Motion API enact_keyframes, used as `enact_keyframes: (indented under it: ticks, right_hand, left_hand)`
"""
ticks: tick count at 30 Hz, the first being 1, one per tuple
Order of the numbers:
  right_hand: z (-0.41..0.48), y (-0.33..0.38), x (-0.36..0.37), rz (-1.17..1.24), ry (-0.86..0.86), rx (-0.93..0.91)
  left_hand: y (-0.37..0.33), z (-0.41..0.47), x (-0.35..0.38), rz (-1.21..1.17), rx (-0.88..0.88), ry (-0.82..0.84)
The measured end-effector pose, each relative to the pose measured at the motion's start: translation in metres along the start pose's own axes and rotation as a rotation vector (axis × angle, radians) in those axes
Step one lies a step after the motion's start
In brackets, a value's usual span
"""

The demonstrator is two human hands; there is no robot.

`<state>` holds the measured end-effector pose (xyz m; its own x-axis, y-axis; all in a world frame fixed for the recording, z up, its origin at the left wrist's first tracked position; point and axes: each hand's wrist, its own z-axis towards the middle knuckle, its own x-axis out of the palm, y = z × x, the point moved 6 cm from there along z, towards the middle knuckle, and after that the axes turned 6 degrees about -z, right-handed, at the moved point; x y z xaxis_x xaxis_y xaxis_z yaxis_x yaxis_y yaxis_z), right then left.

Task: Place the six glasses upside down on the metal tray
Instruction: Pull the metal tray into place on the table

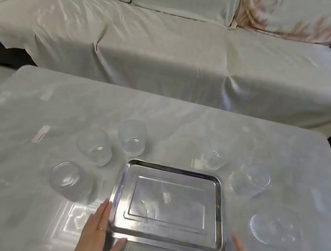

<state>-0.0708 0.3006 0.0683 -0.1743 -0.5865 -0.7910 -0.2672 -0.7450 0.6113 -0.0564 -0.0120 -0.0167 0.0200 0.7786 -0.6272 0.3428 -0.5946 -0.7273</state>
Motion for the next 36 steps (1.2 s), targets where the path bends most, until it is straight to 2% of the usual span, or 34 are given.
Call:
enact_keyframes:
  ticks: [1,3,5,7,10,14,16,19,25,36]
  right_hand:
    - [0.021,-0.013,-0.002,0.008,-0.038,-0.037]
    - [0.032,-0.023,0.017,0.025,0.018,-0.054]
    - [0.041,-0.034,0.036,-0.053,0.028,-0.08]
    - [0.038,-0.033,0.046,-0.105,-0.01,-0.159]
    - [0.041,-0.038,0.047,-0.163,-0.074,-0.214]
    - [0.04,-0.051,0.061,-0.201,-0.033,-0.214]
    - [0.041,-0.053,0.062,-0.23,-0.013,-0.224]
    - [0.04,-0.055,0.065,-0.236,0.001,-0.21]
    - [0.032,-0.051,0.06,-0.195,0.012,-0.199]
    - [0.023,-0.043,0.052,-0.245,0.011,-0.238]
  left_hand:
    - [-0.015,0.0,-0.002,0.05,0.13,-0.035]
    - [-0.028,0.0,-0.008,0.105,0.219,-0.073]
    - [-0.017,0.008,-0.001,0.185,0.234,-0.09]
    - [-0.011,0.011,0.007,0.212,0.229,-0.019]
    - [-0.003,0.02,0.014,0.264,0.272,-0.025]
    - [0.005,0.015,0.016,0.278,0.237,-0.064]
    - [-0.004,0.008,0.013,0.344,0.277,-0.166]
    - [-0.005,0.007,0.01,0.308,0.12,-0.117]
    - [-0.017,0.0,0.007,0.295,0.247,-0.132]
    - [-0.03,-0.021,0.001,0.316,0.154,-0.079]
